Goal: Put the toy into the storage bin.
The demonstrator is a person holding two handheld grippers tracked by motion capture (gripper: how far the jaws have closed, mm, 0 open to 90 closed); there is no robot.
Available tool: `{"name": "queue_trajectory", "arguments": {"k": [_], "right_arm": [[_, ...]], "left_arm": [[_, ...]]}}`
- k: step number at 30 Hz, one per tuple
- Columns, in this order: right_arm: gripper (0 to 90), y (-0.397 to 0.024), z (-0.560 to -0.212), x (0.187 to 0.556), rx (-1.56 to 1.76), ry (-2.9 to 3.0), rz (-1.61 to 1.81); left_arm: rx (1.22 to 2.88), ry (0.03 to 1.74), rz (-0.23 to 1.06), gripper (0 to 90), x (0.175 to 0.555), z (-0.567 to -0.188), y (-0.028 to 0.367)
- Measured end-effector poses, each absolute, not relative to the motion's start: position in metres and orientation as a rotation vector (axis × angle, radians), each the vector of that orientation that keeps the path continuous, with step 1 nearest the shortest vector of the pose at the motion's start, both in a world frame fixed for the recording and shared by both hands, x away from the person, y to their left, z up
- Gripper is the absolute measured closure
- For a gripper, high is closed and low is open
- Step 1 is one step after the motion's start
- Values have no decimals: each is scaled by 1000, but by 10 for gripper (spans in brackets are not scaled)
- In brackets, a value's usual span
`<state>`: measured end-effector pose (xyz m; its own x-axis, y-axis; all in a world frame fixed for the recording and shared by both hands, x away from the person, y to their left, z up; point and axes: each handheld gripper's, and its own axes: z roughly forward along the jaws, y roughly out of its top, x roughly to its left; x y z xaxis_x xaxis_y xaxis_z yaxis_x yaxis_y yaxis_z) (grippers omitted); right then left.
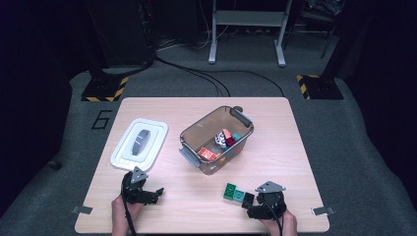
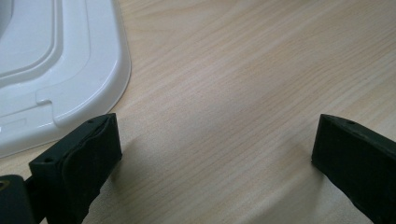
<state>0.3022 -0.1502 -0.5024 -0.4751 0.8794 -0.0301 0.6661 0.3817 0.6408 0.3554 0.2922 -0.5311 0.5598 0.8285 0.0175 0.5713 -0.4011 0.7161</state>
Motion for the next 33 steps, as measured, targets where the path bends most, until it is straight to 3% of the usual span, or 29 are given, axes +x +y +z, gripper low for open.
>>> {"name": "queue_trajectory", "arguments": {"k": [5, 17, 25, 33], "right_arm": [[173, -157, -501, 301, 1370, 2230, 879], [160, -126, -515, 304, 1317, 2237, 872], [190, -148, -516, 302, 1381, 2204, 811], [381, -179, -514, 303, 1386, 2192, 923]], "left_arm": [[2117, 1125, 492, 13, 355, -531, 292], [2116, 1125, 493, 14, 355, -531, 292], [2117, 1125, 493, 14, 355, -531, 292], [2117, 1125, 494, 13, 355, -531, 292]]}}
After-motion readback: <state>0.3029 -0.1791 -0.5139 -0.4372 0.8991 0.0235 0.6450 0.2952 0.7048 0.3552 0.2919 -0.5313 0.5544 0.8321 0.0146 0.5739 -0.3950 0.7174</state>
